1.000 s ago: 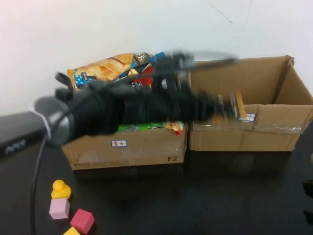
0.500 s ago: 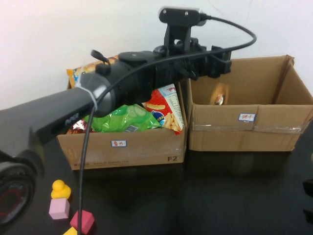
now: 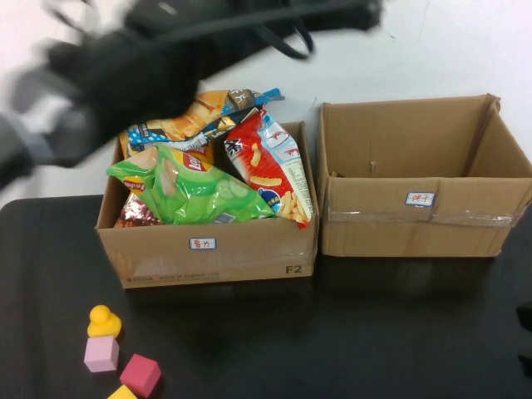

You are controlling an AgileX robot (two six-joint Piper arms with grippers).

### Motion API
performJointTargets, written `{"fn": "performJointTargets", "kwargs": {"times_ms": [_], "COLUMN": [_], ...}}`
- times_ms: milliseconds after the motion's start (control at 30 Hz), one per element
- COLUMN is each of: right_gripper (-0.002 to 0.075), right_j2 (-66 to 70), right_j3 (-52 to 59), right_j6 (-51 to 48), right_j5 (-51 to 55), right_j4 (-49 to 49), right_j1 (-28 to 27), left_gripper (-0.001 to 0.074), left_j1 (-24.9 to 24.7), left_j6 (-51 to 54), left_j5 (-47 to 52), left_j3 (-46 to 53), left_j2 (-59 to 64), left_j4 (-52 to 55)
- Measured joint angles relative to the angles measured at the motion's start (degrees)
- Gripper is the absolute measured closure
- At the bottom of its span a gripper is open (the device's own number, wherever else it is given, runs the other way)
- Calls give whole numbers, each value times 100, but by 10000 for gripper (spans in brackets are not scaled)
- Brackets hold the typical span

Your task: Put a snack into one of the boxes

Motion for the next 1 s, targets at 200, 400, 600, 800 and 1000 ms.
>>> {"fn": "performJointTargets", "kwargs": {"times_ms": [200, 400, 600, 800, 1000], "right_gripper": [727, 727, 727, 727, 727], "right_j2": [-345, -597, -769, -769, -778], "right_j3": [0, 0, -600, -1290, -1431], "right_j6": [0, 0, 0, 0, 0], "right_j5": [-78, -41, 1069, 1197, 1461], "right_j4": [11, 11, -258, -457, -486], "right_j1": [0, 0, 0, 0, 0], "left_gripper": [734, 736, 736, 736, 736], "left_j1": [-2, -12, -886, -1892, -2645], "left_j6": [472, 3230, 4016, 3595, 2654], "left_j5": [-1086, -4066, -6331, -4885, -4428], "left_j3": [842, 1498, 1827, 1839, 1963], "left_j2": [-1368, -2343, -2957, -3086, -3086], "left_j4": [574, -1618, -2484, -2482, -2471]}}
